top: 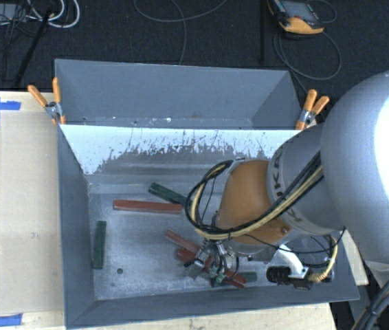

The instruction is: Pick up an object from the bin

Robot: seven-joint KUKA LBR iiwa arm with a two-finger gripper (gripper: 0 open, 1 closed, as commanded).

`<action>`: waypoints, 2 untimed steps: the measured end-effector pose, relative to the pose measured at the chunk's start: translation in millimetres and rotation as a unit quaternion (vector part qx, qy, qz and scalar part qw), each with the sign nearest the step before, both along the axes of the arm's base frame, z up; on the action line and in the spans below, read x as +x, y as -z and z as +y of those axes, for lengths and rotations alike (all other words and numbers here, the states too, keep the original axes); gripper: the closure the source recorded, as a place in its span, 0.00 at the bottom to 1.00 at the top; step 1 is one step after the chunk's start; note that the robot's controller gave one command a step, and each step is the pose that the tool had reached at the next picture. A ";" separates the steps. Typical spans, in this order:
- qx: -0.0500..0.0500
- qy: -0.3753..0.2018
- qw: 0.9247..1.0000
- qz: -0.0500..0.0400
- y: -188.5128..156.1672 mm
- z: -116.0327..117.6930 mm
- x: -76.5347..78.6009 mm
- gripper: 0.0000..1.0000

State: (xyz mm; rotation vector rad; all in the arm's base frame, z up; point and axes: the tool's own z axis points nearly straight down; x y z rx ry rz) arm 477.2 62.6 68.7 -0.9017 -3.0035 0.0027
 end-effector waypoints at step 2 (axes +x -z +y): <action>0.000 -0.001 1.000 0.002 -21.3 -0.6 -2.1 1.00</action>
Offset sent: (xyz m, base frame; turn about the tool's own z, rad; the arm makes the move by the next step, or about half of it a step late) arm 0.0001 -0.0001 0.0600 0.0000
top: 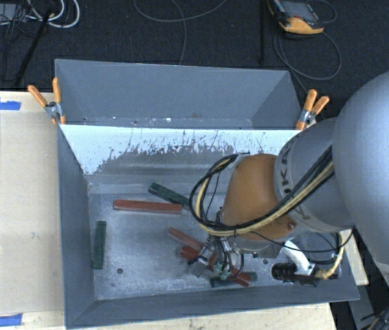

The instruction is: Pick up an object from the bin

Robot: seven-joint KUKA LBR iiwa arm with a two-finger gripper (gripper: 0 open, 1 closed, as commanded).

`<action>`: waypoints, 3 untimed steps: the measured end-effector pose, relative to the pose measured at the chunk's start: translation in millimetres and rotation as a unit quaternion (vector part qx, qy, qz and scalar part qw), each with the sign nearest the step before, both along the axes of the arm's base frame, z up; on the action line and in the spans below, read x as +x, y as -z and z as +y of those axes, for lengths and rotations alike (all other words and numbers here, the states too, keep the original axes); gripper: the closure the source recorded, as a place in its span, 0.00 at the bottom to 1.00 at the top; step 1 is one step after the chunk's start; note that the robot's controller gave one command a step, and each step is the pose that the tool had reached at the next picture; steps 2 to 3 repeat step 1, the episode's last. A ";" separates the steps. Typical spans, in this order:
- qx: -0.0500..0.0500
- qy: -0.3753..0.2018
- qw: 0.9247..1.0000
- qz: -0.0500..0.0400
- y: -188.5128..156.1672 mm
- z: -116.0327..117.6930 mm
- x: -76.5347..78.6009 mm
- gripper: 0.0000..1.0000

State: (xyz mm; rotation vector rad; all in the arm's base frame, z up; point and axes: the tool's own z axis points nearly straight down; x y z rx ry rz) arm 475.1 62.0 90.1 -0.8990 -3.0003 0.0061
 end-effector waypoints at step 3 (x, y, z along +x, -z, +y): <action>0.000 0.000 1.000 -0.004 -14.2 0.2 1.8 1.00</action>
Offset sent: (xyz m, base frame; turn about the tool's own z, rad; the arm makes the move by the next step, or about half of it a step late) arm 0.0002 0.0000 0.0647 0.0000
